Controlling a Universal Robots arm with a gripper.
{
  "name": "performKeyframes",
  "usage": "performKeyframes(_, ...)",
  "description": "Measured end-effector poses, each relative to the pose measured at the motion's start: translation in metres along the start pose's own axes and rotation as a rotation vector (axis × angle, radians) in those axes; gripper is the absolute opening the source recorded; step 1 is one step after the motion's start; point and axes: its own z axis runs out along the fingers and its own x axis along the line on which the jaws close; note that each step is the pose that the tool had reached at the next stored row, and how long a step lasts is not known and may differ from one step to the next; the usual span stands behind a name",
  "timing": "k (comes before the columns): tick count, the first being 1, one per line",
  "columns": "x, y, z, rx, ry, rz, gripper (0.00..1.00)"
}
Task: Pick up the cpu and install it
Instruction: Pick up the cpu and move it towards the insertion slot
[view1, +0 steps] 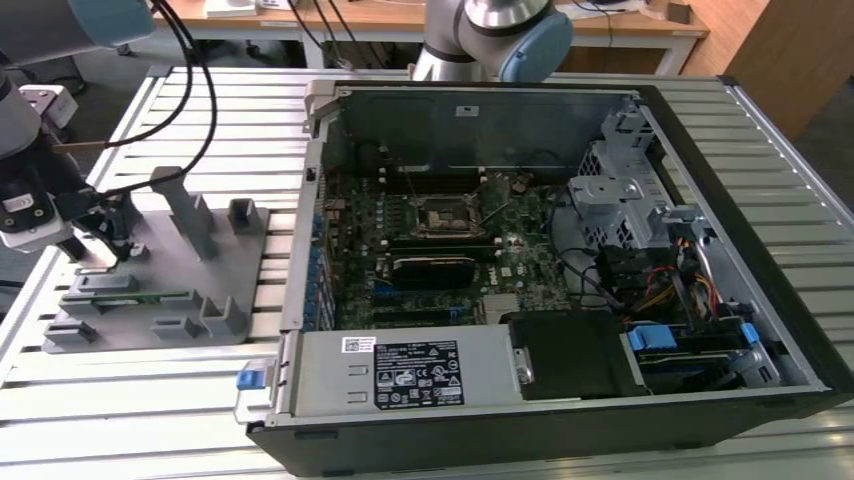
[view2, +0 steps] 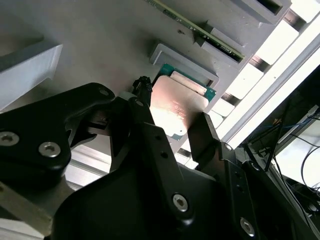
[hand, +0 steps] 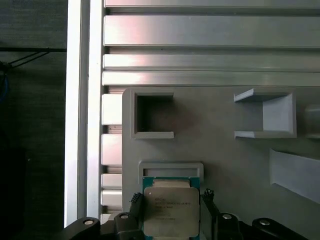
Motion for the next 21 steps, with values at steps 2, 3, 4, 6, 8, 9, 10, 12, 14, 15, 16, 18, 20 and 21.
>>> performKeyframes(2, 0.0000, 0.0000, -0.0006, 0.0002, 0.0003, 0.000, 0.54)
performKeyframes(3, 0.0001, 0.0000, -0.0013, 0.0004, 0.0007, 0.000, 0.54)
performKeyframes(4, 0.0001, 0.0000, -0.0020, 0.0003, 0.0006, 0.000, 0.54)
performKeyframes(6, 0.0001, 0.0001, -0.0035, 0.0002, 0.0004, 0.000, 0.54)
performKeyframes(8, 0.0000, 0.0002, -0.0047, 0.0001, 0.0003, 0.000, 0.54)
performKeyframes(9, 0.0001, 0.0002, -0.0056, 0.0003, 0.0006, 0.000, 0.54)
performKeyframes(10, 0.0000, 0.0002, -0.0057, 0.0001, 0.0003, 0.000, 0.54)
performKeyframes(12, 0.0001, 0.0004, -0.0062, 0.0001, 0.0003, 0.000, 0.54)
performKeyframes(14, 0.0001, 0.0004, -0.0070, 0.0001, 0.0003, 0.000, 0.54)
performKeyframes(15, 0.0002, 0.0004, -0.0076, 0.0002, 0.0005, 0.000, 0.54)
performKeyframes(16, 0.0002, 0.0004, -0.0082, 0.0002, 0.0006, 0.000, 0.54)
performKeyframes(18, 0.0002, 0.0005, -0.0095, 0.0002, 0.0004, 0.000, 0.54)
performKeyframes(20, 0.0002, 0.0005, -0.0110, 0.0001, 0.0004, 0.000, 0.54)
performKeyframes(21, 0.0002, 0.0006, -0.0117, 0.0001, 0.0004, 0.000, 0.54)
